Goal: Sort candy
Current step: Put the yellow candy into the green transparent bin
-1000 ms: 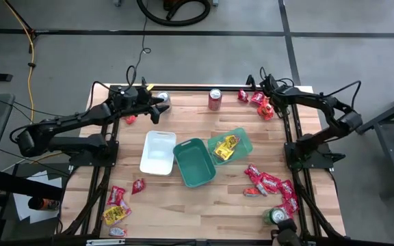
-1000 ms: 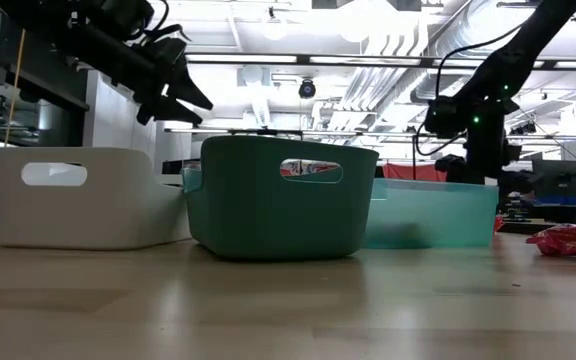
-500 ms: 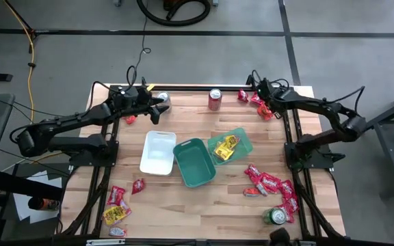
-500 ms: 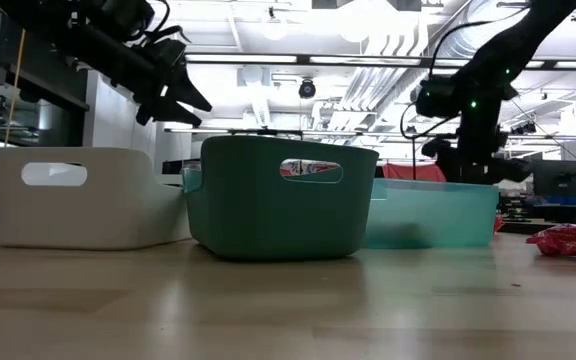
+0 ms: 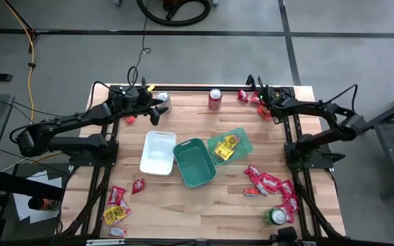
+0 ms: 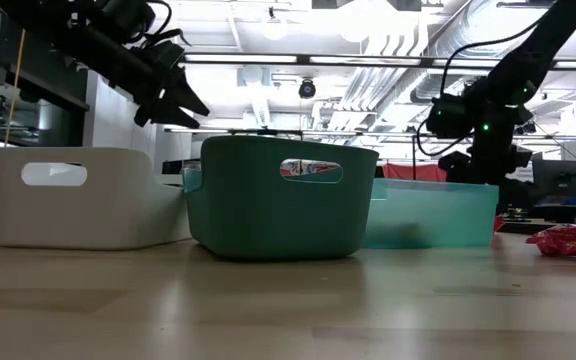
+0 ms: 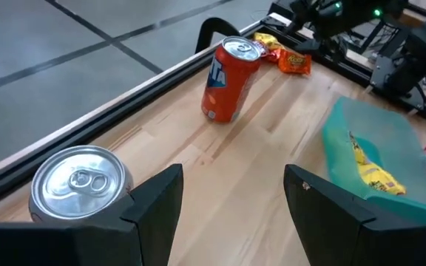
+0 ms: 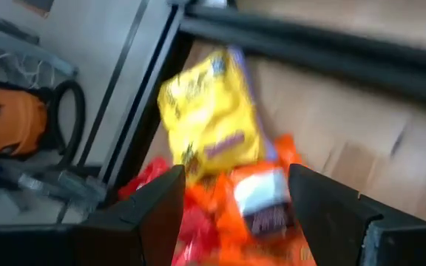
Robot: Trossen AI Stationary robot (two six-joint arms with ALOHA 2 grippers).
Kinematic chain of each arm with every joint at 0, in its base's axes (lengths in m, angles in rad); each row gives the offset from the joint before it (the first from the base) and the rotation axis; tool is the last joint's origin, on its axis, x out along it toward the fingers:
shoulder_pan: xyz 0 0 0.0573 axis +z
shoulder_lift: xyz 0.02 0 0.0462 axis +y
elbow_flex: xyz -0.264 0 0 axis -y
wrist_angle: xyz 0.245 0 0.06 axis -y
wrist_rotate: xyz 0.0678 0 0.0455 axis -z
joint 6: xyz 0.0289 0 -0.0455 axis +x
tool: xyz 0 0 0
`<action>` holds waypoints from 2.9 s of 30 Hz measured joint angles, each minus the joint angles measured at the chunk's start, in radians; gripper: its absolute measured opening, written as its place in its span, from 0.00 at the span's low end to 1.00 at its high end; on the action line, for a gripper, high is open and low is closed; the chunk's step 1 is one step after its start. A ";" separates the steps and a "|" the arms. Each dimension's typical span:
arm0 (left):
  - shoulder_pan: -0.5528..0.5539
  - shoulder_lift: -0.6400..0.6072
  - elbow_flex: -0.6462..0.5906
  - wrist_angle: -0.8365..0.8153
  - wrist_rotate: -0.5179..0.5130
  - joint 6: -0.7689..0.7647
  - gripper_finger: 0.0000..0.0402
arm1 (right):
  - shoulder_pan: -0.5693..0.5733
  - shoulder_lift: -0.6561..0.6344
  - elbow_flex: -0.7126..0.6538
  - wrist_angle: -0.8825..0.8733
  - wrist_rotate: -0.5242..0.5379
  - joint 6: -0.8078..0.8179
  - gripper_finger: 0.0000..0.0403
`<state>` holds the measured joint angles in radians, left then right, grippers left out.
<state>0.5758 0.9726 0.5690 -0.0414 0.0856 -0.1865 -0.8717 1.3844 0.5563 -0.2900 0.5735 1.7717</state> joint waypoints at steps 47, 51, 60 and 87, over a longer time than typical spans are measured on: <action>0.000 0.000 0.000 -0.067 -0.021 0.068 0.55 | -0.084 0.327 0.522 -0.450 0.002 -0.537 0.58; 0.000 0.000 0.000 -0.067 -0.023 0.068 0.55 | -0.106 0.329 0.473 -0.401 -0.023 -0.499 0.58; 0.000 0.000 0.000 -0.068 -0.024 0.086 0.55 | -0.110 0.329 0.477 -0.429 -0.075 -0.333 0.54; -0.001 0.000 0.000 -0.075 -0.053 0.120 0.55 | -0.047 0.307 0.329 -0.290 -0.092 -0.228 0.50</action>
<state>0.5751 0.9727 0.5690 -0.1165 0.0330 -0.0666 -0.9188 1.6917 0.8849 -0.5803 0.4818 1.5439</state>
